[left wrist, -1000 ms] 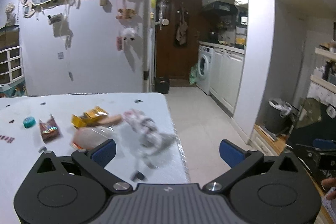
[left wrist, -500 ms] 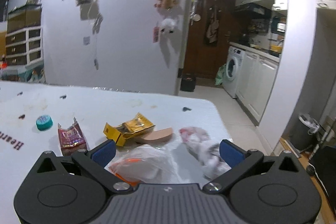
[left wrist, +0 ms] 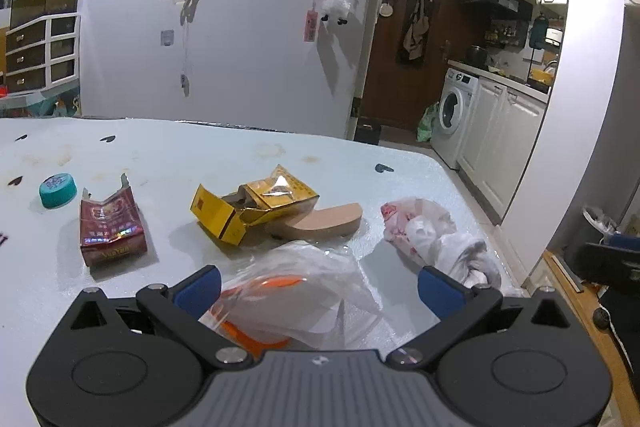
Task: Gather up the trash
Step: 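Grasp the clear plastic bag with the left tool while the right tool grasps the white plastic bag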
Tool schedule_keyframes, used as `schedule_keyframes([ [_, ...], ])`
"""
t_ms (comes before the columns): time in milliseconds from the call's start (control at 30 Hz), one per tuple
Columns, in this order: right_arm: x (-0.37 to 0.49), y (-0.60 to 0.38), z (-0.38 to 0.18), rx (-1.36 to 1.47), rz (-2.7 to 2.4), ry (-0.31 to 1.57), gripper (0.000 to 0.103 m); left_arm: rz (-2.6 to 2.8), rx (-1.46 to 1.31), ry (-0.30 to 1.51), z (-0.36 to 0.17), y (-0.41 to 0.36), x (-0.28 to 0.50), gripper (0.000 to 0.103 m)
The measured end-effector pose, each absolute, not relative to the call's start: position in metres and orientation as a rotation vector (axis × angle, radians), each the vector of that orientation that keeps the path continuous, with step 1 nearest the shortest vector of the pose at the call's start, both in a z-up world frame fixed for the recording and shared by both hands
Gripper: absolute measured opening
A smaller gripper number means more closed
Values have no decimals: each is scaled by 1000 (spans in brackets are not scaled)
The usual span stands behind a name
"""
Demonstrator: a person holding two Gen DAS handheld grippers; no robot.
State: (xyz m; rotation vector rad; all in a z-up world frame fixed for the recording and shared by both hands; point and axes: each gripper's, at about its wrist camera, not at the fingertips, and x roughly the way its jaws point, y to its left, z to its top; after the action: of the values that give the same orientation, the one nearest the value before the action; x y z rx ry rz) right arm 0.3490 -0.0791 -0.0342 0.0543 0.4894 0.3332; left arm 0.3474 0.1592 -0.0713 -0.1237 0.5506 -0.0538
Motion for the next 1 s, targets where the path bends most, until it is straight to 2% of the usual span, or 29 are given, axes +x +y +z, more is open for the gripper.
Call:
schedule_keyframes([
  [333,382,-55,-68,77,372,562,95,-35,-61,565,-82,152,349,101],
  [467,386,-50,-79,74,375,585,92,-31,-42,567,-85,149,349,96],
  [733,395,-40,-80,61,408,594,87,-13,-76,568,-86,158,348,95],
  [867,409,-36,-76,81,422,622,75,-27,-80,565,-84,159,346,95],
  [933,416,-34,-77,93,433,642,63,-38,-74,555,-81,159,342,96],
  [967,417,-31,-78,86,435,653,49,-45,-77,542,-79,160,339,97],
  [1000,419,-29,-79,76,440,663,50,-55,-92,524,-76,163,336,100],
])
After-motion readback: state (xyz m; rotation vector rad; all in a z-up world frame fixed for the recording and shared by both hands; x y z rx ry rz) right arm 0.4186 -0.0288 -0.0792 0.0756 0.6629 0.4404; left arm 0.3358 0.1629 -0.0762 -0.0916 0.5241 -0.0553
